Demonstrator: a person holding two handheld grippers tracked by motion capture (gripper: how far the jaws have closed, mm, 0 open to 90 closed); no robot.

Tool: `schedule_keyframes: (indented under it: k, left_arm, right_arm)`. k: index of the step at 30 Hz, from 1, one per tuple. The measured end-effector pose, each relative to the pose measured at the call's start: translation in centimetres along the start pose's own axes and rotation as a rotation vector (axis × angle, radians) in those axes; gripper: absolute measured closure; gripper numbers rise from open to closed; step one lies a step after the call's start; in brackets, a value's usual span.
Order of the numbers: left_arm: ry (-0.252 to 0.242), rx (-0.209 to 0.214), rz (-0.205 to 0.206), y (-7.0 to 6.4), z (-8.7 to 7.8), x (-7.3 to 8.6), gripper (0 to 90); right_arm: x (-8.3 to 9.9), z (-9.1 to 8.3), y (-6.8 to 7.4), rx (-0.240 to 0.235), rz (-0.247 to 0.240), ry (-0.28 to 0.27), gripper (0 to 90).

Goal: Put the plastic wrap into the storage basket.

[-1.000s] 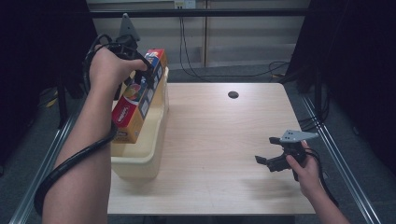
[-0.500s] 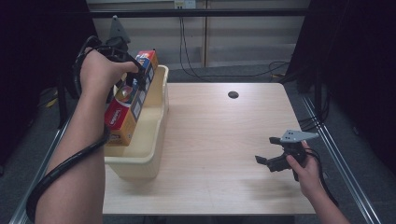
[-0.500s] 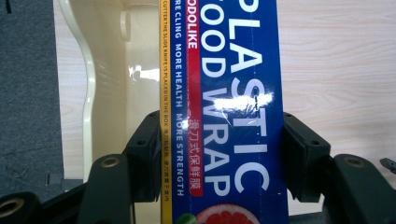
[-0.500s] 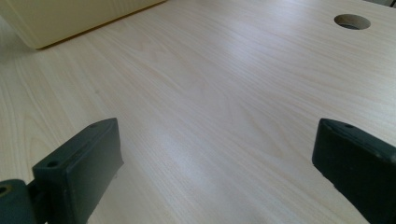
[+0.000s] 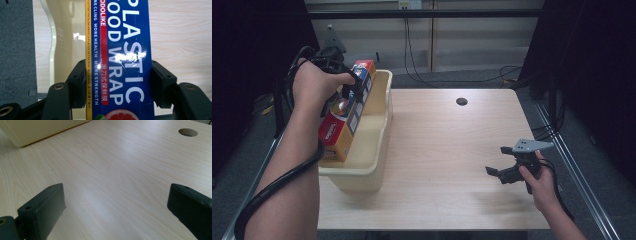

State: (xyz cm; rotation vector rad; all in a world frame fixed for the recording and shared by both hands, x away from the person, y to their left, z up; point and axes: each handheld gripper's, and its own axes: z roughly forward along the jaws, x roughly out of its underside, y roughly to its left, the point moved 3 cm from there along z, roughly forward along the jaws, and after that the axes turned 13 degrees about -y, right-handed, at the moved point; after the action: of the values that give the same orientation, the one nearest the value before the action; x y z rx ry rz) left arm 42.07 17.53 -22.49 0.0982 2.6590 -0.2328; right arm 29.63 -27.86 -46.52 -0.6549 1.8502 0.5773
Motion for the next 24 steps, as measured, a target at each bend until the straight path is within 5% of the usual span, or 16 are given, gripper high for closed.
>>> schedule_keyframes:
  k: [24]
  left_arm:
    - [0.034,-0.002,-0.014,1.5,2.4,1.6,40.8]
  right_arm:
    - [0.2,0.2,0.1,-0.005,-0.008,0.009,1.1]
